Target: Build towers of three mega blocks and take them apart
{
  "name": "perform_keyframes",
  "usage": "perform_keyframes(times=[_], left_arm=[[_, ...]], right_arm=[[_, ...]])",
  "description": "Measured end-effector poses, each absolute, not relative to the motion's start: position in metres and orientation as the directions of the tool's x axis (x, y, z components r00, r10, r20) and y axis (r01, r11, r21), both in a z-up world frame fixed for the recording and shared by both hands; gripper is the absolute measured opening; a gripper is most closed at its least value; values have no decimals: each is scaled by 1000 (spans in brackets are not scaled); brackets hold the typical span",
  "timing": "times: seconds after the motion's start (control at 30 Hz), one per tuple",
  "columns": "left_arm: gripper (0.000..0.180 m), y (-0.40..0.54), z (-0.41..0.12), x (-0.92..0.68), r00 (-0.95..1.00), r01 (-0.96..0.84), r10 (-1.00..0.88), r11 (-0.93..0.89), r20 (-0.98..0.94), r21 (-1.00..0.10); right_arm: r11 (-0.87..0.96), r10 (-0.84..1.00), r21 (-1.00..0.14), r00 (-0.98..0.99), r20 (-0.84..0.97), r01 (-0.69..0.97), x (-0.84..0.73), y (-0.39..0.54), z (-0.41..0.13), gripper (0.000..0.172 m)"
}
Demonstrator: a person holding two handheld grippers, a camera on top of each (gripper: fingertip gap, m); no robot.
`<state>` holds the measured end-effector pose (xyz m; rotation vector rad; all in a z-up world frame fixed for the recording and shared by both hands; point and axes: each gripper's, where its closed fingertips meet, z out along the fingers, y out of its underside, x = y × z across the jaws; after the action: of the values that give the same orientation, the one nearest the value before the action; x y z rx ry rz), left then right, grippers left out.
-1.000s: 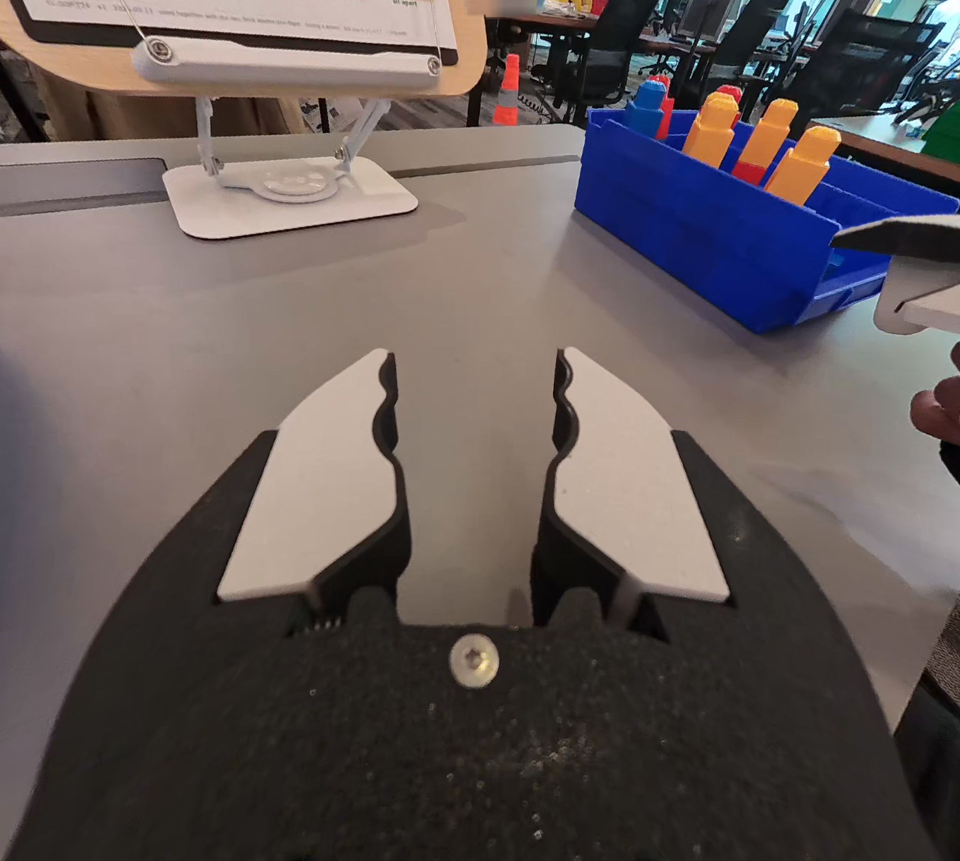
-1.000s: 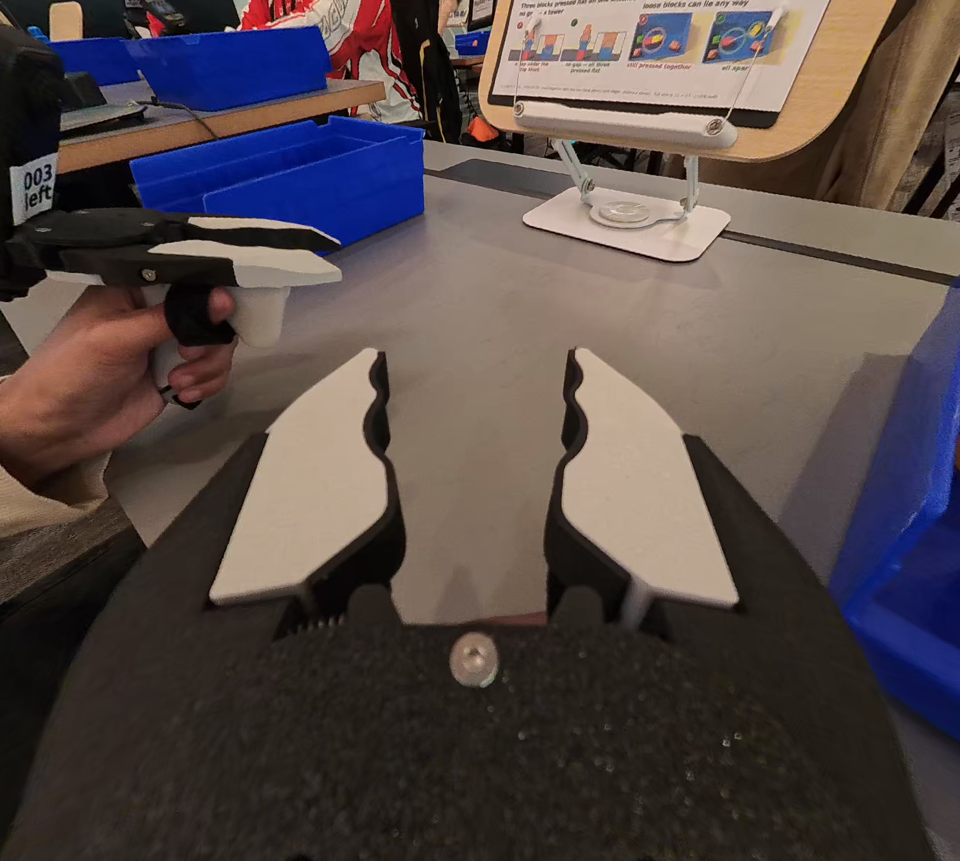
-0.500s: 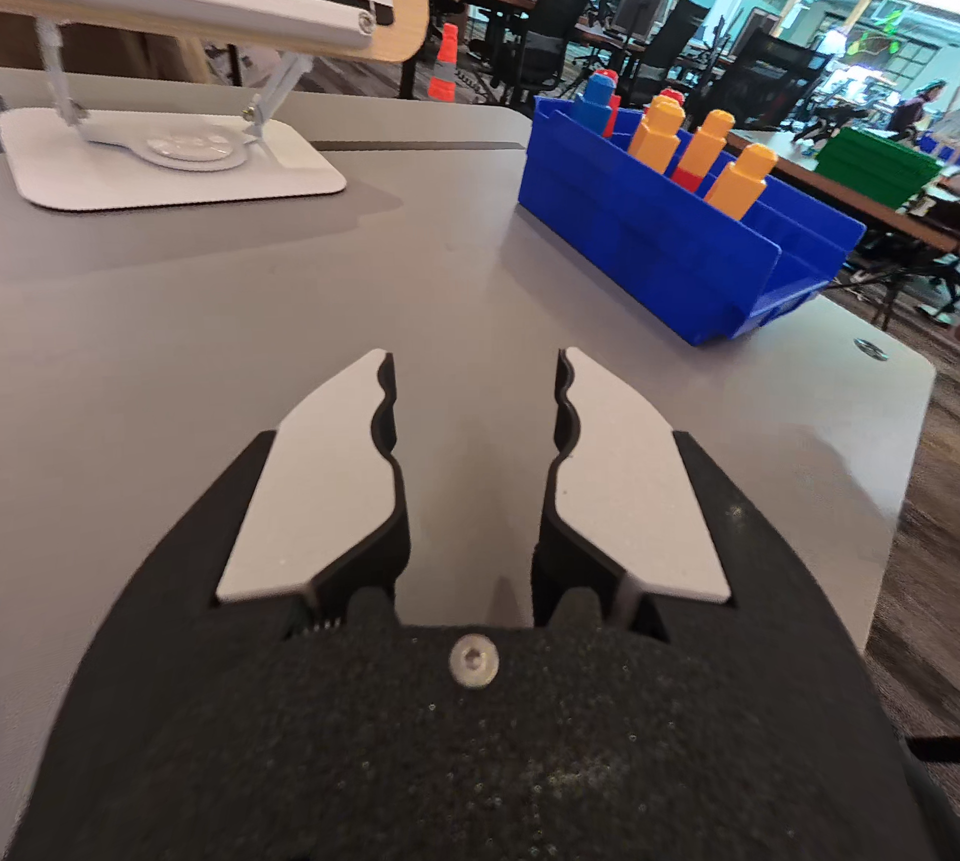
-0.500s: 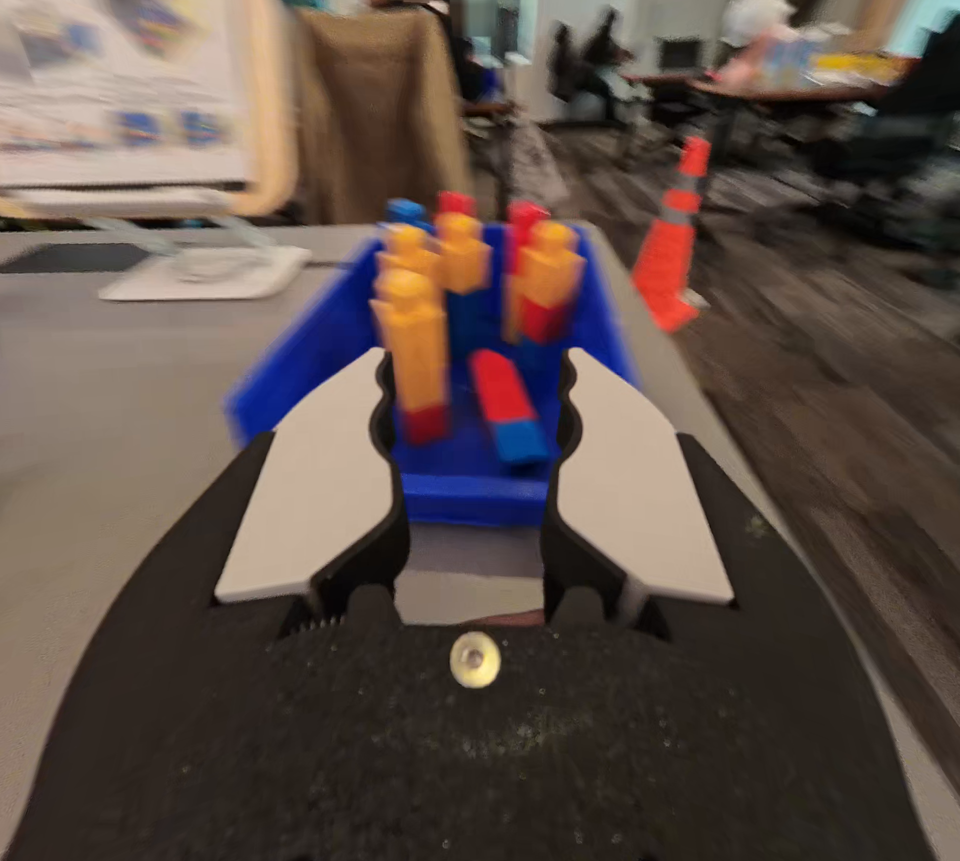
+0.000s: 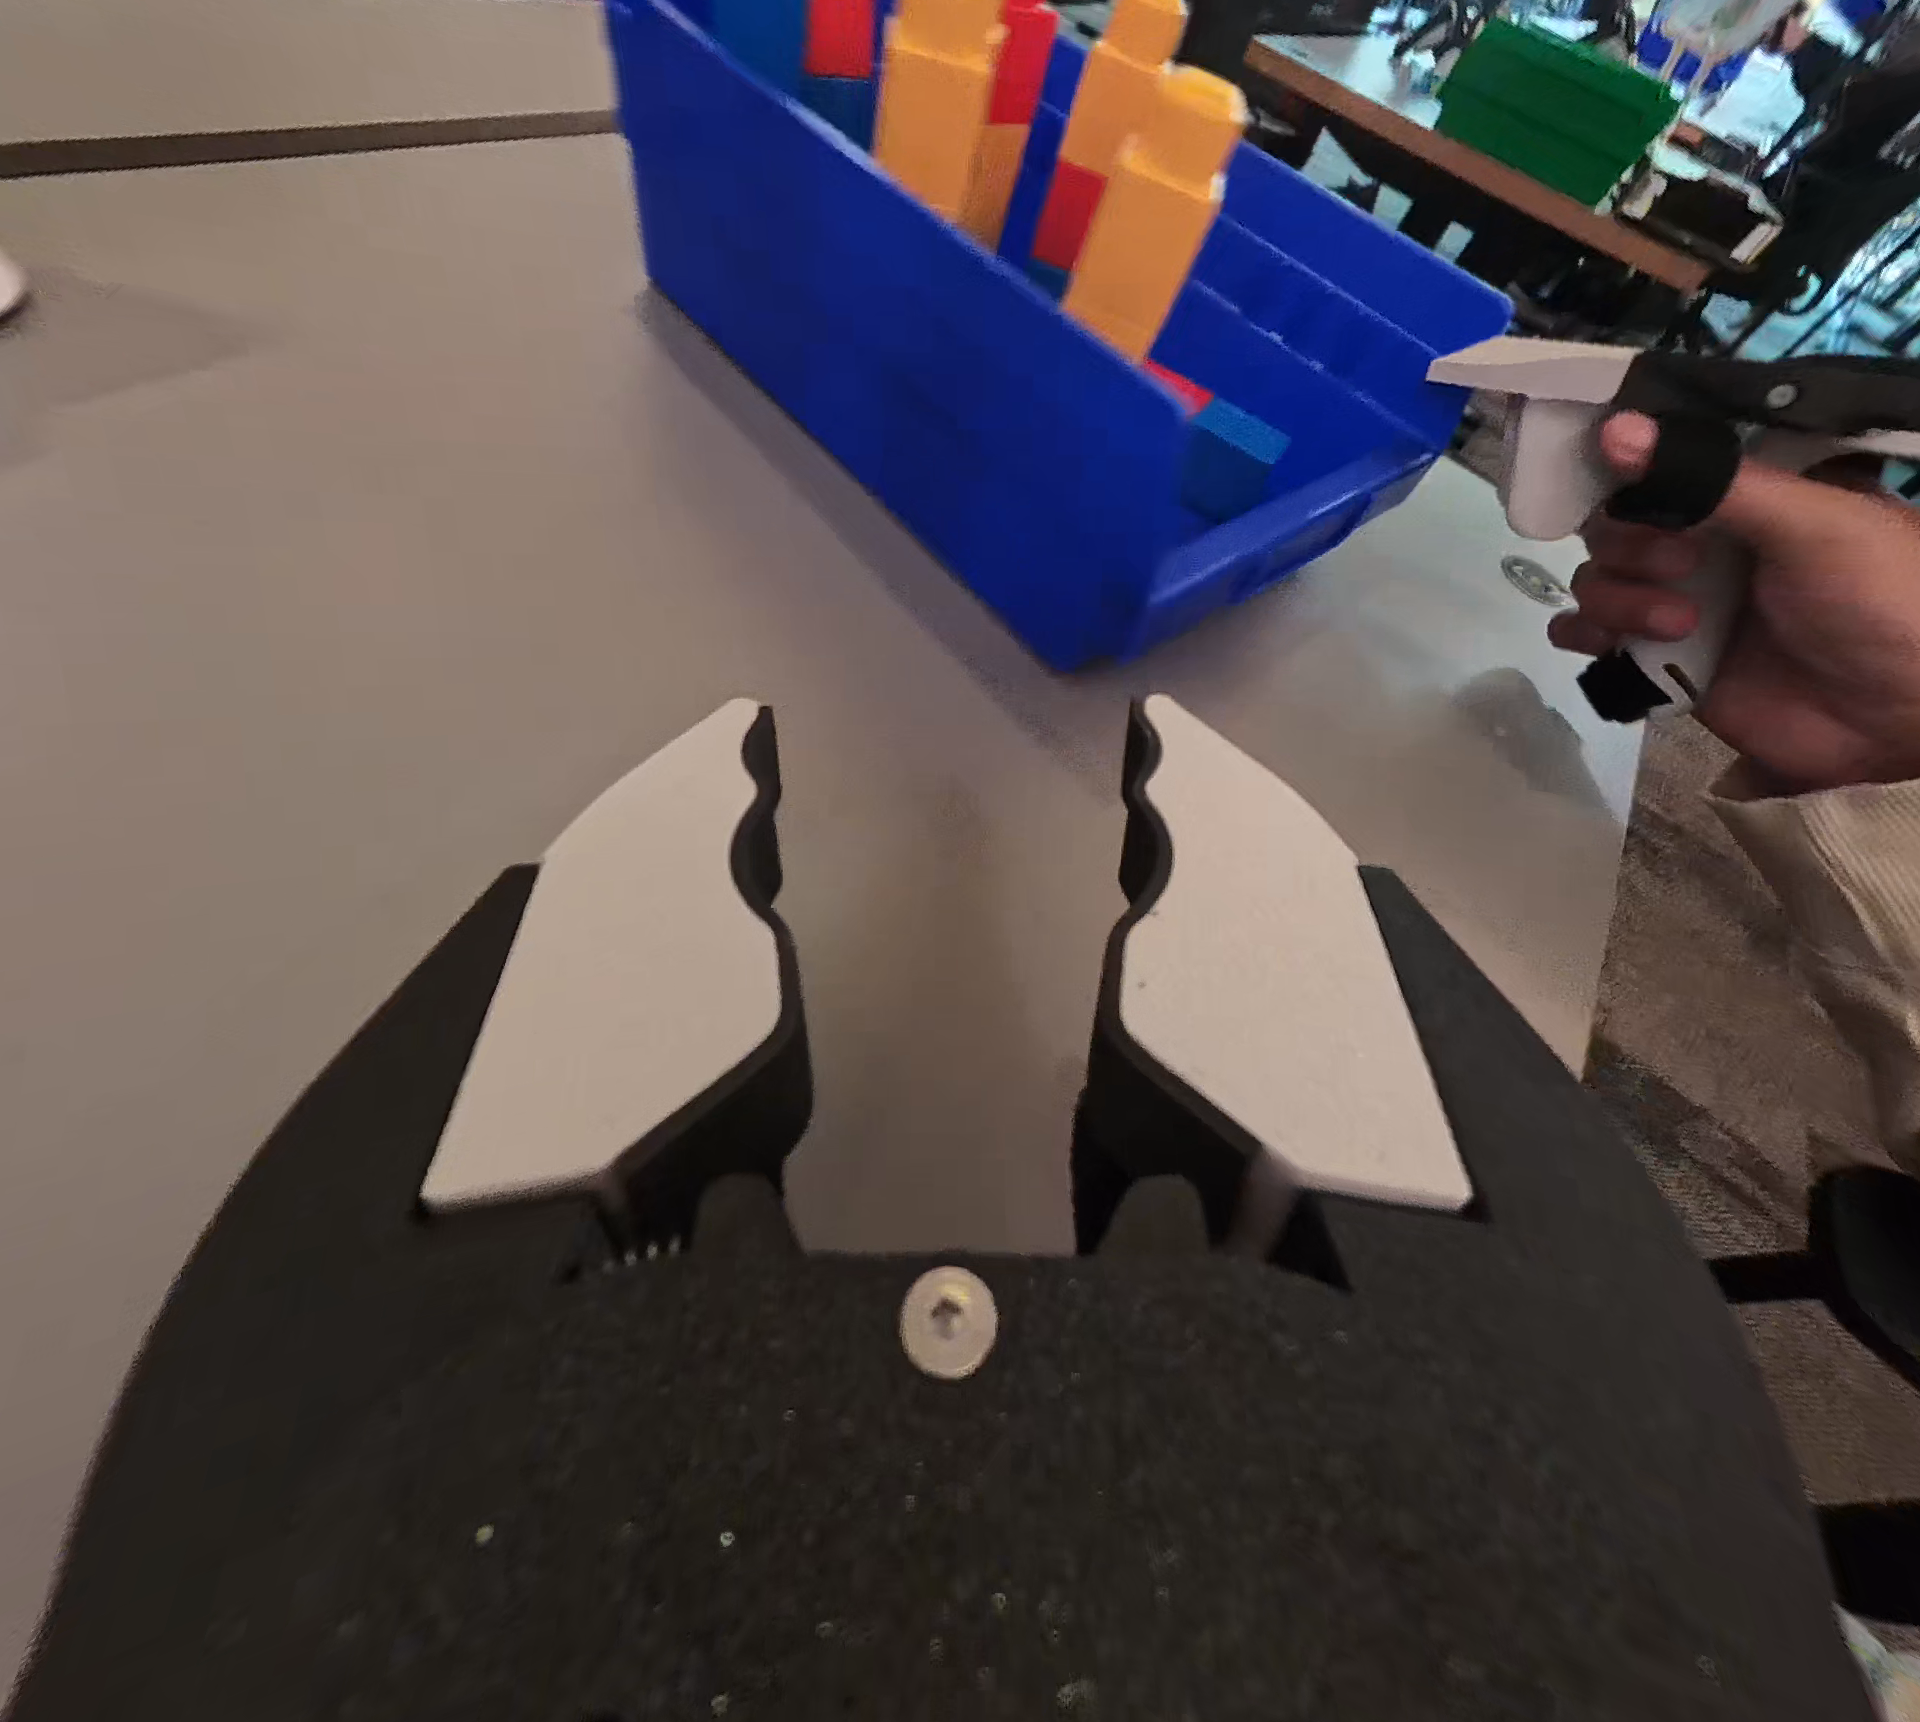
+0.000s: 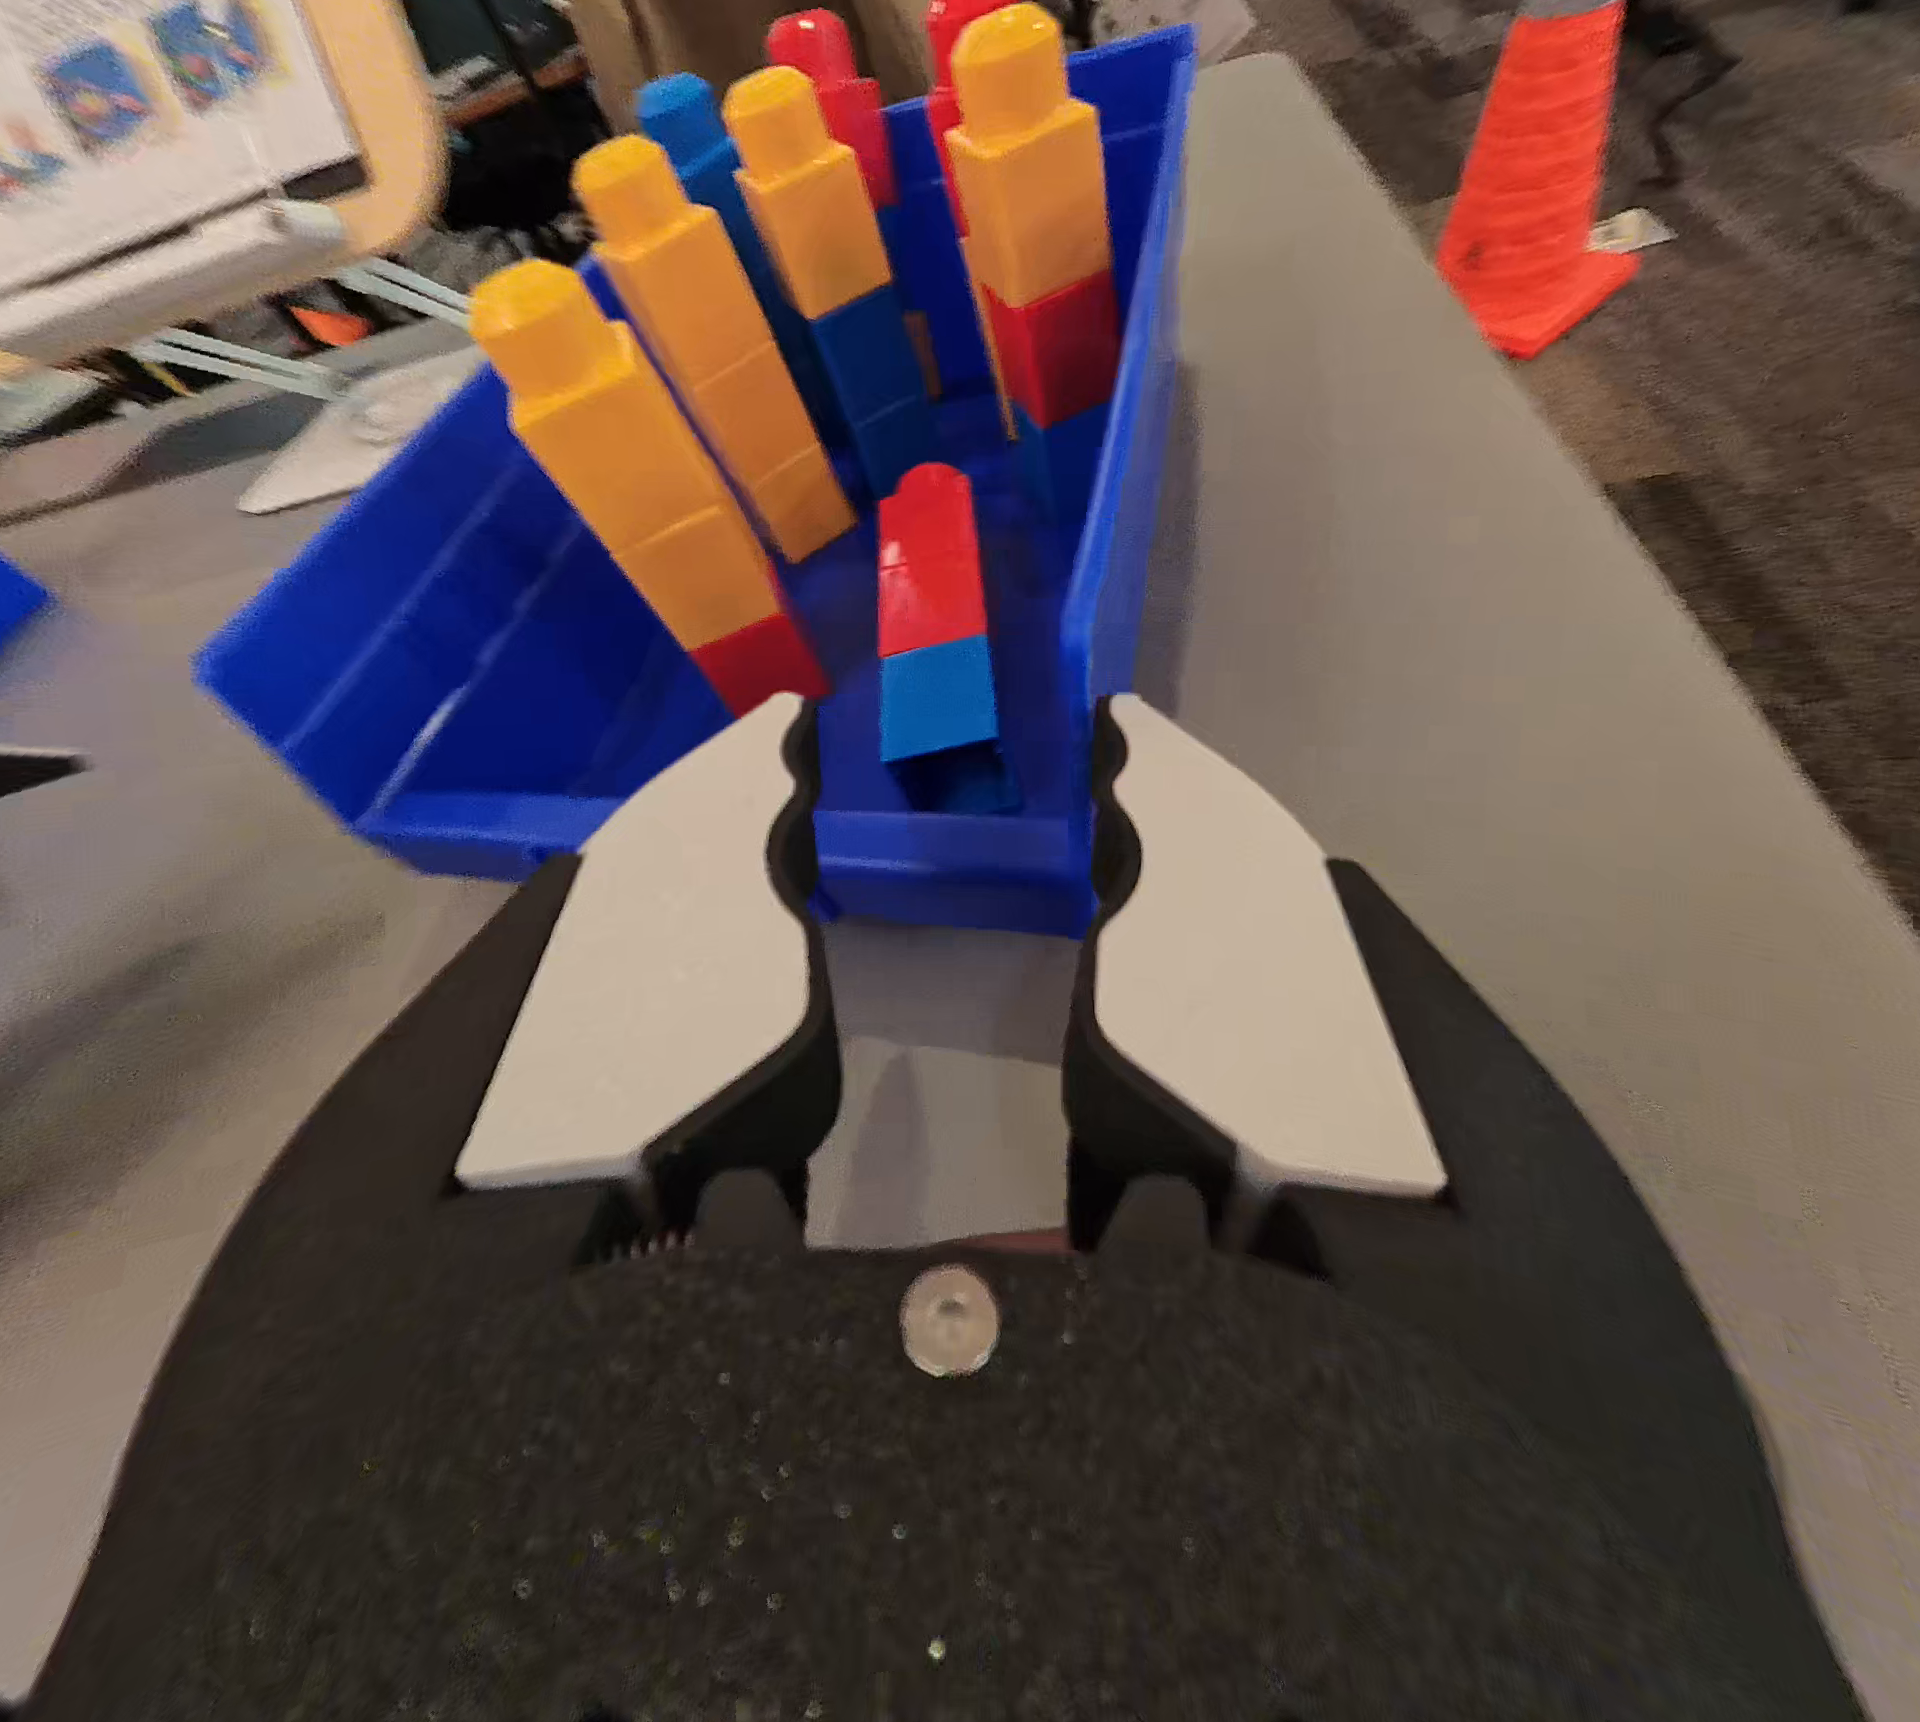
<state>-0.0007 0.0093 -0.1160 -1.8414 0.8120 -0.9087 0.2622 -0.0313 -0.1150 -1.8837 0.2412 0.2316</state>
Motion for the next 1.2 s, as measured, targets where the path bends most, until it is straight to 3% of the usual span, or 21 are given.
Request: perform_keyframes(times=[0.27, 0.33, 0.43, 0.5, 0.77, 1.2], left_arm=[[65, 25, -116, 97, 605, -203, -776, -370, 181, -907], [60, 38, -121, 108, 667, -191, -723, -400, 181, -896], [26, 55, -131, 109, 749, -174, -638, -450, 179, -876], [14, 60, -131, 104, 777, -140, -597, -470, 197, -871], [4, 61, -127, 82, 842, -146, -527, -430, 116, -891], [4, 49, -120, -61, 909, -104, -406, -443, 96, -891]], right_arm=[[-282, -189, -939, 971, -148, -198, 266, -25, -117, 60], [-276, -227, -937, 962, -153, -214, 270, -18, -118, 48], [-314, -243, -922, 958, -151, -225, 269, -10, -126, 27], [-322, -297, -923, 948, -111, -209, 279, -11, -127, 3], [-289, -327, -935, 939, -105, -205, 256, -15, -120, 3], [-337, -128, -929, 985, -118, -155, 119, 2, -119, 4]])
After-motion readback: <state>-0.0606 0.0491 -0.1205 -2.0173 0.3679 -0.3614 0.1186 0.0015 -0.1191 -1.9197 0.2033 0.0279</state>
